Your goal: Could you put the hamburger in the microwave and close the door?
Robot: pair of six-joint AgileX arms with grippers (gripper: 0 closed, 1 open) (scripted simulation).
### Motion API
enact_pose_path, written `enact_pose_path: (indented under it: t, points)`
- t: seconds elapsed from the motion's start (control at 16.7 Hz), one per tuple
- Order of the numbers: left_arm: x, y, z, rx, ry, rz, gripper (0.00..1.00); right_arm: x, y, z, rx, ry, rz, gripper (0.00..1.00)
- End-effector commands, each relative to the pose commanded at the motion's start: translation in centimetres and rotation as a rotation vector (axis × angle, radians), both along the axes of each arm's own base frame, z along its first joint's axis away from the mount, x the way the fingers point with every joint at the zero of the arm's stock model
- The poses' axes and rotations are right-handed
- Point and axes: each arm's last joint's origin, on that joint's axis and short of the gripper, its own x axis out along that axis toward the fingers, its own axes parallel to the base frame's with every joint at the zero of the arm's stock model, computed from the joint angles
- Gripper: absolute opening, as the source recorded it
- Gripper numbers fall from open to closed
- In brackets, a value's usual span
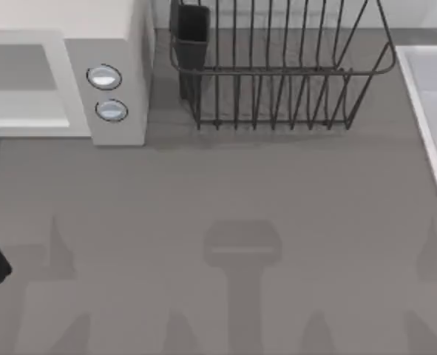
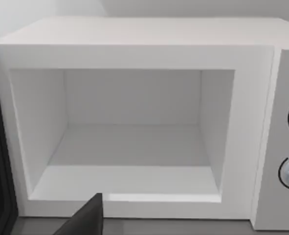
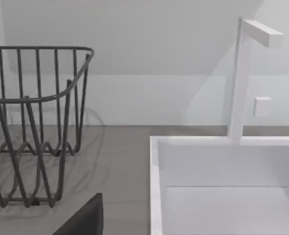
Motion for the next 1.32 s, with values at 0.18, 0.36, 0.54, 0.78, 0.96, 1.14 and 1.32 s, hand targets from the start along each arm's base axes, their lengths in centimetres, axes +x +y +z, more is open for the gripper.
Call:
enact_pose_path:
  t: [0.18,0.36,0.54,0.78,0.96,1.14,1.32]
  points:
    - [0.0,0.0,0.0,0.007,0.011,-0.001,1.00,0.0,0.0,0.0,0.000,0.000,0.000,1.00]
    - [0.4,0.0,-0.1,0.075,0.107,-0.010,1.00,0.0,0.0,0.0,0.000,0.000,0.000,1.00]
    - [1.1,0.0,0.0,0.206,0.284,-0.038,1.00,0.0,0.0,0.0,0.000,0.000,0.000,1.00]
    - [2.9,0.1,0.2,0.429,0.590,-0.140,1.00,0.0,0.0,0.0,0.000,0.000,0.000,1.00]
    - [5.0,0.4,0.2,0.594,0.828,-0.277,1.00,0.0,0.0,0.0,0.000,0.000,0.000,1.00]
    - [7.5,0.8,0.0,0.730,1.036,-0.450,1.00,0.0,0.0,0.0,0.000,0.000,0.000,1.00]
    - [10.4,1.6,-0.2,0.821,1.188,-0.619,1.00,0.0,0.0,0.0,0.000,0.000,0.000,1.00]
